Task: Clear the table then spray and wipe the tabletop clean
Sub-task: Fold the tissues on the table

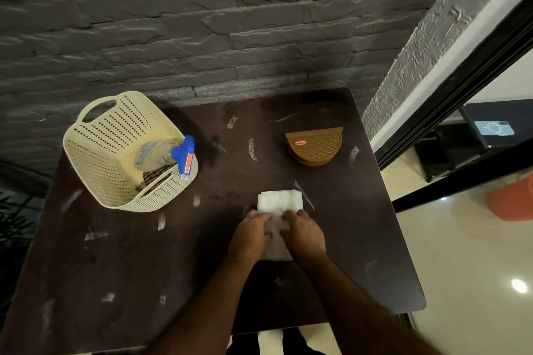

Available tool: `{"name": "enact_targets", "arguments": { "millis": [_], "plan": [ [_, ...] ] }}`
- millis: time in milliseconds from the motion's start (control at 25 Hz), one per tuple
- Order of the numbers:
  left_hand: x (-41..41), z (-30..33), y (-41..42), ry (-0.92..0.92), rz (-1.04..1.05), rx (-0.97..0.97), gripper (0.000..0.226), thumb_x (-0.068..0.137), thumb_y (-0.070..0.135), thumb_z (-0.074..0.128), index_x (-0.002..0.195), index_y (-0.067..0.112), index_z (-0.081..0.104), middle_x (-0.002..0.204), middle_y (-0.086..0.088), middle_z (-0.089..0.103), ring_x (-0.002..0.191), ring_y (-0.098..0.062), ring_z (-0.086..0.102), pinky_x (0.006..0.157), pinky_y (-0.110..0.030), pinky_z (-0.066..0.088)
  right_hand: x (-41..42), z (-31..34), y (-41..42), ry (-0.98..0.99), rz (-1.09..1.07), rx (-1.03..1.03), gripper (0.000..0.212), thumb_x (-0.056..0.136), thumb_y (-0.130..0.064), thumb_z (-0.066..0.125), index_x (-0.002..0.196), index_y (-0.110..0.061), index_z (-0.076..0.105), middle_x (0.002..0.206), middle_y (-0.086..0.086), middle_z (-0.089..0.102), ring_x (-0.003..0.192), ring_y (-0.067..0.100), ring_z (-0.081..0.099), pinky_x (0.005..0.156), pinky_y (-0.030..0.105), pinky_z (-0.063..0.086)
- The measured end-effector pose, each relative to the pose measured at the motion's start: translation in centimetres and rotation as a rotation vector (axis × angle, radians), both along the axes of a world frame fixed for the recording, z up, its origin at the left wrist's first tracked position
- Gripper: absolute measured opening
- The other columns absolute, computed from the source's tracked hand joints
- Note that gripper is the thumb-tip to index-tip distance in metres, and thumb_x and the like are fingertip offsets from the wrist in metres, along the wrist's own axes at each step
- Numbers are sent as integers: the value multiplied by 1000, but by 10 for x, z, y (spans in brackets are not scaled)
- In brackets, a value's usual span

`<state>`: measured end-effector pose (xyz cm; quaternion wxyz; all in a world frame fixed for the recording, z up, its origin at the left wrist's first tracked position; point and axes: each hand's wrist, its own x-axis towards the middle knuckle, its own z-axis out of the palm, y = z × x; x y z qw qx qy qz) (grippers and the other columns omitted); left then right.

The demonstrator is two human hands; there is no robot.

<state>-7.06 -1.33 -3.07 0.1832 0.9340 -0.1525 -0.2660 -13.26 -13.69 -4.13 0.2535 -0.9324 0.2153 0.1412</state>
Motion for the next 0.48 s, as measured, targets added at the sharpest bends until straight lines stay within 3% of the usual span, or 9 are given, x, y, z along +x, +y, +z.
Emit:
{"name": "enact_targets", "arguments": {
  "millis": [200,320,480],
  "plan": [
    [-2,7,2,-59,391,-68,48,83,30,72,126,21,54,121,-2,58,104,-17,58,78,-25,48,2,3,-15,-67,-268,32,38,85,-31,63,120,-19,57,116,7,58,94,27,63,72,35,53],
    [-2,7,-6,87,548,-86,60,81,31,74,133,16,49,120,-6,62,107,-22,60,83,-32,50,7,2,-21,-8,-366,161,46,81,-33,70,121,-16,54,112,5,62,96,23,62,77,35,54],
    [1,6,-13,293,644,-154,40,82,31,71,117,14,62,112,-6,66,103,-23,61,87,-36,52,19,5,-15,34,-518,475,53,72,-31,81,116,-15,55,109,2,65,95,21,65,81,42,58]
  ]
}}
